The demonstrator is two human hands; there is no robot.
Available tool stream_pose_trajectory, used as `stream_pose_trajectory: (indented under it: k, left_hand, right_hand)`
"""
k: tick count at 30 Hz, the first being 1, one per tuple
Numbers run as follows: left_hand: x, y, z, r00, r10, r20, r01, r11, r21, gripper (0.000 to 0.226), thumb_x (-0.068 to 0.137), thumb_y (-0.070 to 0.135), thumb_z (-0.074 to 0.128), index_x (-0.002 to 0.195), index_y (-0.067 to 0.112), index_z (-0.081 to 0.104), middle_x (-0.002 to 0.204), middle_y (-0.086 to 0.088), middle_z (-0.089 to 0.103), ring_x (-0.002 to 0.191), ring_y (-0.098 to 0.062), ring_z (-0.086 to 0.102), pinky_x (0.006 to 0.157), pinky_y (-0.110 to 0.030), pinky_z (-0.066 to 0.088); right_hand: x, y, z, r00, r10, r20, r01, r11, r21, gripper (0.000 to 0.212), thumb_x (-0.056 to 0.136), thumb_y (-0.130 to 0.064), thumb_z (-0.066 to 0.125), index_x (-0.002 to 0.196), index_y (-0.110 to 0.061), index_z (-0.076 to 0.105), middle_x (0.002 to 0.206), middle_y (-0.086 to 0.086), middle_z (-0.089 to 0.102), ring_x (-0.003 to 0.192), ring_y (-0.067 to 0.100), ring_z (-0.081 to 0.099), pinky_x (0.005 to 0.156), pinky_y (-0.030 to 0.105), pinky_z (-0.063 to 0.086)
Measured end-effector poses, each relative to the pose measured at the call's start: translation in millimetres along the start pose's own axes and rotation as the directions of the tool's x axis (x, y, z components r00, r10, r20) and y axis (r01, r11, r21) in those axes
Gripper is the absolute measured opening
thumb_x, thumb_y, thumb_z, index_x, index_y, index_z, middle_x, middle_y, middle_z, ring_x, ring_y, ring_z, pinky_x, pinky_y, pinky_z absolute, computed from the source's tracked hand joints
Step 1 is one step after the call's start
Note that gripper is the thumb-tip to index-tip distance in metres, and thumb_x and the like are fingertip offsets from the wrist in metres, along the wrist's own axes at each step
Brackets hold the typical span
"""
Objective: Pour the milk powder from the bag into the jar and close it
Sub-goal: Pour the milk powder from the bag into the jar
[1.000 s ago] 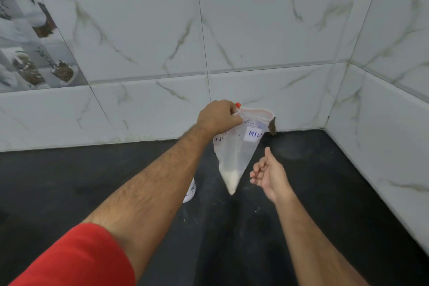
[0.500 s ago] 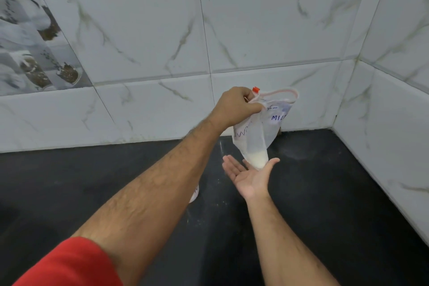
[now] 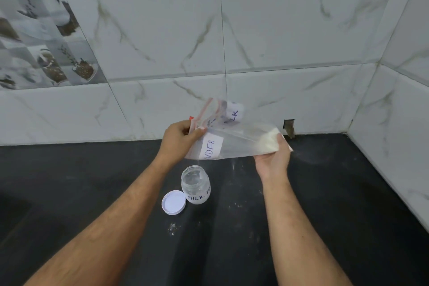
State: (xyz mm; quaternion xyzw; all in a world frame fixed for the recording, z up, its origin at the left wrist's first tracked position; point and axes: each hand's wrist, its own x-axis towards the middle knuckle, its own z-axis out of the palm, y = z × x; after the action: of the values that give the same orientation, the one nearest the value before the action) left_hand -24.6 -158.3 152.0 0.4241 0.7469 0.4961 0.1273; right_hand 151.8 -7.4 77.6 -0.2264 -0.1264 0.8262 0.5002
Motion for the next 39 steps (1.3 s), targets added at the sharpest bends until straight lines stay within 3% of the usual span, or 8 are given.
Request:
stream_pose_trajectory:
  k: [4, 8, 14, 19, 22, 24, 31, 39]
  left_hand:
    - [-4.9, -27.5, -21.1, 0.986, -0.115, 0.123, 0.13, 0.984, -0.119, 0.017, 0.087, 0.021, 0.074, 0.093, 0.005, 0.076, 0.1, -0.015, 0.076, 0.085, -0.013, 0.064, 0.086, -0.034, 0.05]
    - [-4.5, -51.6, -29.1, 0.971, -0.175, 0.166, 0.201, 0.967, -0.156, 0.023, 0.079, 0.023, 0.08, 0.091, 0.003, 0.076, 0.097, -0.015, 0.075, 0.085, -0.015, 0.061, 0.085, -0.034, 0.046]
    - [-9.1, -77.8, -21.8, 0.972, -0.192, 0.135, 0.217, 0.956, -0.196, 0.017, 0.077, 0.012, 0.083, 0.092, 0.013, 0.077, 0.095, -0.012, 0.077, 0.086, -0.018, 0.069, 0.091, -0.04, 0.056]
    - [-7.3, -92.1, -20.2, 0.964, -0.22, 0.146, 0.243, 0.956, -0.166, 0.011, 0.074, 0.013, 0.084, 0.074, 0.014, 0.073, 0.074, -0.005, 0.068, 0.071, -0.015, 0.058, 0.081, -0.04, 0.054]
    - [-4.6, -102.4, -18.2, 0.957, -0.245, 0.154, 0.268, 0.952, -0.15, 0.03, 0.069, 0.025, 0.085, 0.054, 0.019, 0.059, 0.066, -0.002, 0.058, 0.067, -0.016, 0.051, 0.072, -0.038, 0.049]
    - [-2.1, -113.4, -16.4, 0.952, -0.253, 0.17, 0.282, 0.944, -0.174, 0.035, 0.064, 0.034, 0.085, 0.057, 0.012, 0.058, 0.066, -0.004, 0.059, 0.067, -0.017, 0.052, 0.073, -0.039, 0.051]
    - [-6.1, -124.2, -11.5, 0.93, -0.297, 0.216, 0.35, 0.895, -0.276, 0.023, 0.081, 0.011, 0.078, 0.081, -0.009, 0.068, 0.072, -0.003, 0.07, 0.062, -0.009, 0.061, 0.066, -0.025, 0.05]
    - [-12.1, -142.9, -7.6, 0.921, -0.304, 0.244, 0.373, 0.871, -0.319, 0.039, 0.084, 0.019, 0.077, 0.083, -0.017, 0.062, 0.072, -0.009, 0.063, 0.06, -0.008, 0.053, 0.059, -0.02, 0.045]
  right_hand:
    - [-6.1, -0.2, 9.2, 0.999, -0.001, 0.032, 0.005, 0.991, -0.136, 0.036, 0.098, -0.029, 0.055, 0.128, -0.01, 0.062, 0.117, 0.012, 0.072, 0.104, 0.028, 0.07, 0.089, 0.042, 0.055]
    - [-12.0, 4.3, 16.4, 0.999, -0.02, 0.031, 0.027, 0.972, -0.234, 0.03, 0.097, -0.038, 0.059, 0.115, -0.016, 0.067, 0.102, 0.006, 0.078, 0.092, 0.023, 0.075, 0.084, 0.041, 0.057]
    - [-15.6, 11.0, 25.3, 0.994, -0.086, 0.065, 0.104, 0.924, -0.369, 0.034, 0.096, -0.041, 0.06, 0.117, -0.015, 0.068, 0.11, 0.009, 0.075, 0.106, 0.027, 0.07, 0.095, 0.046, 0.055]
    - [-19.6, 12.7, 35.0, 0.986, -0.134, 0.097, 0.164, 0.874, -0.457, 0.026, 0.098, -0.038, 0.057, 0.111, -0.017, 0.068, 0.102, 0.003, 0.076, 0.101, 0.022, 0.071, 0.088, 0.042, 0.057]
    - [-23.6, 14.0, 41.3, 0.981, -0.156, 0.115, 0.193, 0.835, -0.516, 0.025, 0.1, -0.036, 0.054, 0.113, -0.018, 0.067, 0.108, 0.004, 0.074, 0.103, 0.023, 0.069, 0.087, 0.042, 0.055]
    - [-25.3, 16.4, 46.2, 0.975, -0.172, 0.143, 0.223, 0.798, -0.56, 0.025, 0.102, -0.035, 0.051, 0.112, -0.018, 0.067, 0.109, 0.005, 0.073, 0.104, 0.023, 0.068, 0.088, 0.041, 0.053]
    - [-31.2, 25.0, 60.9, 0.957, -0.198, 0.21, 0.289, 0.694, -0.66, 0.021, 0.102, -0.029, 0.051, 0.092, -0.024, 0.069, 0.092, -0.002, 0.073, 0.091, 0.017, 0.067, 0.081, 0.035, 0.052]
    - [-28.7, 36.5, 69.2, 0.95, -0.215, 0.227, 0.312, 0.612, -0.727, 0.047, 0.087, -0.044, 0.063, 0.123, -0.014, 0.062, 0.12, 0.015, 0.069, 0.107, 0.029, 0.067, 0.081, 0.037, 0.054]
